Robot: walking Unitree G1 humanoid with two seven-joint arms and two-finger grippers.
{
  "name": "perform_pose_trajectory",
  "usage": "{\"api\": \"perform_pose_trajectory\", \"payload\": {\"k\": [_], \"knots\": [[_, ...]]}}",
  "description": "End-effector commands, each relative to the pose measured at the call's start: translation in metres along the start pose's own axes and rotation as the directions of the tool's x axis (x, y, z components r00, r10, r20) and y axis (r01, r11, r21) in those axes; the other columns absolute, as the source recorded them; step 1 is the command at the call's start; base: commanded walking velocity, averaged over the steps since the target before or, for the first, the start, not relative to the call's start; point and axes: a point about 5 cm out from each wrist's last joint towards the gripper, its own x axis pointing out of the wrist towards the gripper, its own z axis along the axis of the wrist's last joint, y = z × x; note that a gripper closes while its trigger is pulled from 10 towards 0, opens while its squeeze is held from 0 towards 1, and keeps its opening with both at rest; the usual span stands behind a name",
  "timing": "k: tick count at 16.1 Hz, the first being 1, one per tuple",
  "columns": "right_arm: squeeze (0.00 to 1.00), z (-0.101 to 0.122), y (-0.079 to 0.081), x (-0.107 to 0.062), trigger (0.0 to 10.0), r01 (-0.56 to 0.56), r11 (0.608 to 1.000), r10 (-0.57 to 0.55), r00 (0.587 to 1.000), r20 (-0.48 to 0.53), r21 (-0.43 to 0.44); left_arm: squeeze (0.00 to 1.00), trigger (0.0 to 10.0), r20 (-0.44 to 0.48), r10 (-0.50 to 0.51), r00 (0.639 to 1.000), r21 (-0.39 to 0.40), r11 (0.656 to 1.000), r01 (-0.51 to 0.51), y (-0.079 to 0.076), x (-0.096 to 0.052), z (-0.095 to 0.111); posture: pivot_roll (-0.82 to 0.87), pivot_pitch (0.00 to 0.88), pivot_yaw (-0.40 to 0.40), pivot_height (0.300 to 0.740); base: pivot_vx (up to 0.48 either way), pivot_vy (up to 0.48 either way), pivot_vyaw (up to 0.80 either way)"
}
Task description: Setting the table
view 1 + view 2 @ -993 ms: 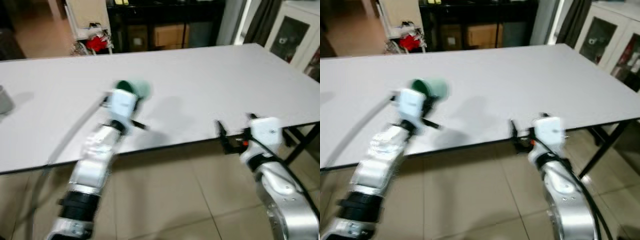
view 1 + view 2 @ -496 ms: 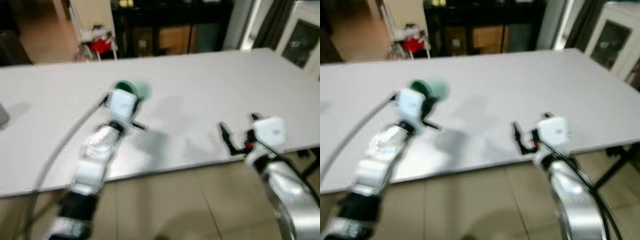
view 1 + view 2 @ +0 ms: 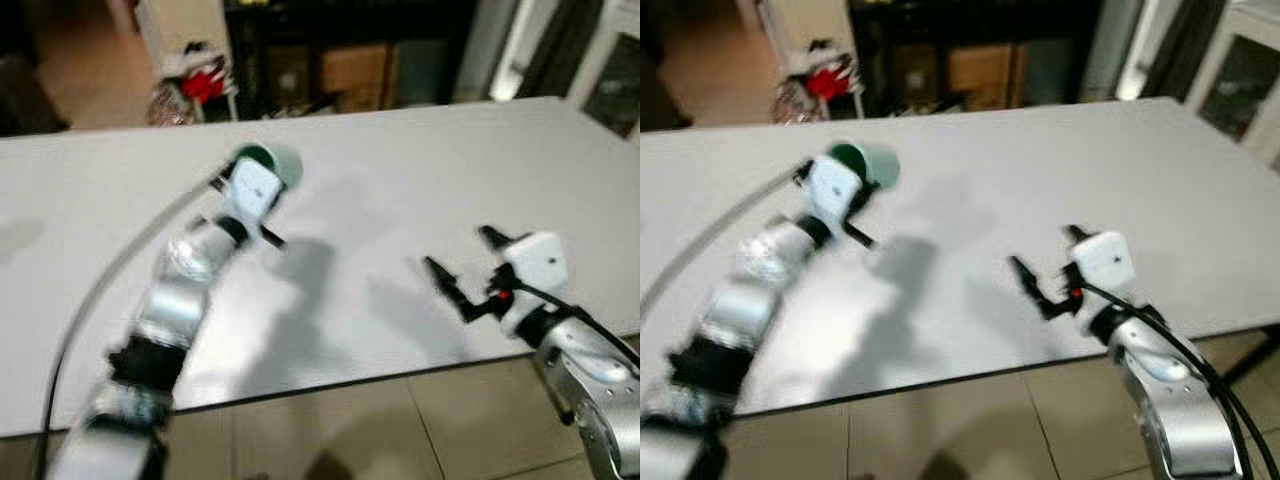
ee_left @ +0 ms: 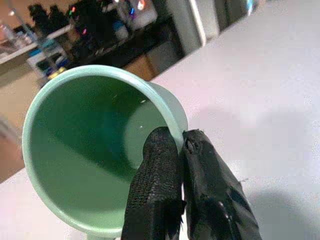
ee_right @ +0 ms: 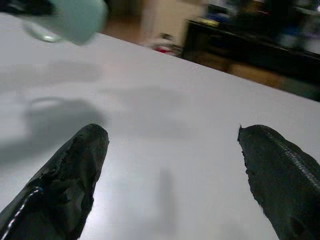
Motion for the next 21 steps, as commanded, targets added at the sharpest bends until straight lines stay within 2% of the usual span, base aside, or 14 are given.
{"api": "perform_pose_trajectory", "payload": {"k": [1,3,4,6,7,8,9,12,13,16,17,19,21], "knots": [[0.0,0.004,0.0,-0.001,10.0,-0.031,1.0,0.031,0.999,0.015,-0.003,0.0,10.0,0.008,-0.045,0.999,0.036,0.998,0.044,-0.003,0.005,0.004,-0.11,0.0,0.047,0.74,0.0,0.0,0.0],[0.0,0.003,0.003,-0.004,10.0,-0.147,0.989,0.147,0.989,-0.006,0.001,0.0,10.0,-0.078,-0.21,0.975,0.214,0.951,0.222,0.011,0.026,0.016,-0.11,0.0,0.057,0.74,0.0,0.0,0.0],[0.0,0.002,0.004,-0.006,10.0,-0.184,0.983,0.184,0.983,-0.017,0.0,0.0,10.0,-0.123,-0.262,0.957,0.261,0.922,0.286,0.016,0.031,0.02,-0.12,0.0,0.065,0.74,0.0,0.0,0.0],[0.0,0.002,0.006,-0.008,10.0,-0.235,0.972,0.235,0.972,-0.026,0.008,0.0,10.0,-0.193,-0.311,0.931,0.316,0.879,0.359,0.024,0.039,0.029,-0.12,0.0,0.071,0.74,0.0,0.0,0.0],[0.0,0.002,0.008,-0.009,10.0,-0.256,0.967,0.256,0.966,-0.029,0.01,0.0,10.0,-0.217,-0.344,0.913,0.313,0.862,0.399,0.025,0.041,0.032,-0.12,0.0,0.074,0.74,0.0,0.0,0.0],[0.0,0.001,0.009,-0.01,10.0,-0.281,0.96,0.281,0.959,-0.034,0.006,0.0,10.0,-0.269,-0.374,0.888,0.343,0.824,0.45,0.027,0.045,0.039,-0.12,0.0,0.078,0.74,0.0,0.0,0.0],[0.0,0.0,0.014,-0.013,10.0,-0.304,0.952,0.305,0.952,-0.037,0.013,0.0,10.0,-0.385,-0.37,0.845,0.421,0.744,0.518,0.033,0.046,0.041,-0.13,0.0,0.09,0.74,0.0,0.0,0.0],[0.0,-0.001,0.019,-0.017,10.0,-0.323,0.946,0.324,0.946,-0.036,0.029,0.0,10.0,-0.532,-0.305,0.79,0.473,0.667,0.576,0.04,0.044,0.032,-0.14,0.0,0.101,0.74,0.0,0.0,0.0],[0.0,-0.001,0.02,-0.017,10.0,-0.323,0.946,0.324,0.945,-0.036,0.03,0.0,10.0,-0.537,-0.3,0.788,0.474,0.665,0.577,0.04,0.044,0.031,-0.14,0.0,0.106,0.74,0.0,0.0,0.0],[0.0,-0.002,0.021,-0.018,10.0,-0.323,0.946,0.325,0.945,-0.039,0.038,0.0,10.0,-0.617,-0.286,0.733,0.448,0.639,0.626,0.036,0.042,0.017,-0.14,0.0,0.111,0.74,0.0,0.0,0.0],[0.0,-0.002,0.022,-0.019,10.0,-0.325,0.945,0.326,0.944,-0.039,0.039,0.0,10.0,-0.638,-0.287,0.714,0.444,0.62,0.647,0.034,0.04,0.013,-0.14,0.0,0.114,0.74,0.0,0.0,0.0],[0.0,-0.002,0.023,-0.02,10.0,-0.328,0.944,0.33,0.943,-0.041,0.042,0.0,10.0,-0.636,-0.316,0.704,0.417,0.627,0.658,0.029,0.041,0.011,-0.14,0.0,0.115,0.74,0.0,0.0,0.0],[0.0,-0.002,0.025,-0.021,10.0,-0.335,0.941,0.337,0.94,-0.044,0.043,0.0,10.0,-0.644,-0.329,0.691,0.407,0.617,0.673,0.027,0.04,0.009,-0.14,0.0,0.118,0.74,0.0,0.0,0.0]]}}
